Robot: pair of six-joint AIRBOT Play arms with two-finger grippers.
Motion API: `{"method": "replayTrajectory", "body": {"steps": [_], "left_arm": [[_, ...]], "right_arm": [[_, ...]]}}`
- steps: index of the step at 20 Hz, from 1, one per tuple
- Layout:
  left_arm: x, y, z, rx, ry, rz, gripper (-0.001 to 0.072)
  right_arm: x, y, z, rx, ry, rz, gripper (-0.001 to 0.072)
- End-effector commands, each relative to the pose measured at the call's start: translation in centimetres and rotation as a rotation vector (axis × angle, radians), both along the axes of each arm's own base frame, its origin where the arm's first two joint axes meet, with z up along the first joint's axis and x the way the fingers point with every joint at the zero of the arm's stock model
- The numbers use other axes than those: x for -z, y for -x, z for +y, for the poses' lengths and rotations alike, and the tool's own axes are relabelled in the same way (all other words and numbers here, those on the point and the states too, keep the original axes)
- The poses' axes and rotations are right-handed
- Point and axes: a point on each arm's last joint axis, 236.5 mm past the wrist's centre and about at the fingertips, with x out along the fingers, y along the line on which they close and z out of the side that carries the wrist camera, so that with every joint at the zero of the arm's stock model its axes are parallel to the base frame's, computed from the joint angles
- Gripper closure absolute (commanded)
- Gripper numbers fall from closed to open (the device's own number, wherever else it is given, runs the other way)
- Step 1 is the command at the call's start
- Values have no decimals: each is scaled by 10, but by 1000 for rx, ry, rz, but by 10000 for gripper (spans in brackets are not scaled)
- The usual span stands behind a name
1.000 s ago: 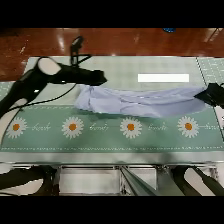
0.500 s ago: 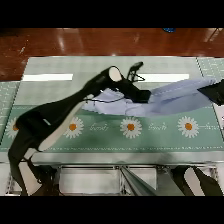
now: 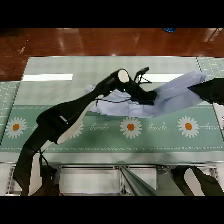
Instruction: Fold the shirts.
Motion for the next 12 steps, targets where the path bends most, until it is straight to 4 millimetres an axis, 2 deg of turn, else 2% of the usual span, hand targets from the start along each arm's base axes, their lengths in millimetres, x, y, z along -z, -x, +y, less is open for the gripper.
{"method": "replayTrajectory", "body": {"steps": [1,4,6,9,10,12], "left_arm": [[-27,-33,52,9,1,12,684],[-61,-59,126,16,-71,-57,685],[-95,-83,181,-58,-173,-198,685],[-161,-101,282,-213,-406,-453,684],[-185,-98,317,-276,-490,-529,684],[-225,-80,373,-394,-613,-635,684]], "right_arm": [[-6,-3,5,-3,-27,-18,693],[-19,-14,16,-1,-58,-78,693],[-21,-23,42,-63,-81,-91,693],[-24,-47,102,-197,-107,-96,693],[-26,-57,125,-241,-113,-102,693],[-23,-76,176,-331,-125,-104,693]]}}
